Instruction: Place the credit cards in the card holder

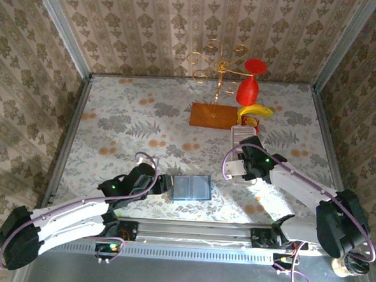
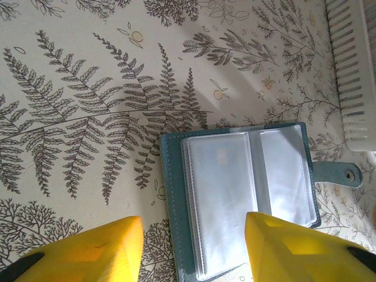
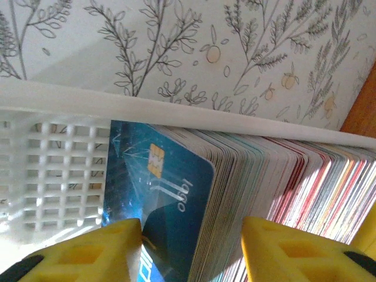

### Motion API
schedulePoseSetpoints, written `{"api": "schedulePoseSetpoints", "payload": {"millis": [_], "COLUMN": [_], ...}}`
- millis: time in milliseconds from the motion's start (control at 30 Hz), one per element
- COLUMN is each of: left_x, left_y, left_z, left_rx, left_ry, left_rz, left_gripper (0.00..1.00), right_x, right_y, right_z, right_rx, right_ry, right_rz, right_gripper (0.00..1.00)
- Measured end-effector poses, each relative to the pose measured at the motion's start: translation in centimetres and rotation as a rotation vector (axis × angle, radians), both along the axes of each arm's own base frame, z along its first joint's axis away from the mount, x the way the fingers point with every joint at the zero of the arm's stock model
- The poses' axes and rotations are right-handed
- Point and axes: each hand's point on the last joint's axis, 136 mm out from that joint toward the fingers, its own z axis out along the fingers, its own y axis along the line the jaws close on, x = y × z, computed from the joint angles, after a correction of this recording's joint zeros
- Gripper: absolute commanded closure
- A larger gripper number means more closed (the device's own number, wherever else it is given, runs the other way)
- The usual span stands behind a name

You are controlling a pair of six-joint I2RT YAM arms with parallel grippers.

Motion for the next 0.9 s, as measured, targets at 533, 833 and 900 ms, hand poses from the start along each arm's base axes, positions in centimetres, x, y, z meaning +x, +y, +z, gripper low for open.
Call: {"api": "schedulePoseSetpoints", "payload": {"millis": [533, 833, 900], "left_x": [-0.1, -0.1, -0.2], "left_y": [-0.2, -0.3, -0.4], "left_z": [-0.2, -0.5, -0.6], "left_rx": [0.002, 0.006, 0.007], "left_ry": [0.009, 0.016, 0.021], "left_rz": [-0.007, -0.011, -0.016], "left_gripper": [0.54, 0.61, 0.63], "right_x": [-0.7, -2.1, -2.9], "right_y": [-0.1, -0.2, 0.0], "right_z": [1.6, 2.4, 2.6], "right_rx": [0.019, 0.035, 0.040], "right_ry": [-0.028, -0.024, -0.014], "right_rz": [0.000, -0.004, -0.003], "right_gripper": [0.78, 0.92, 0.96]}}
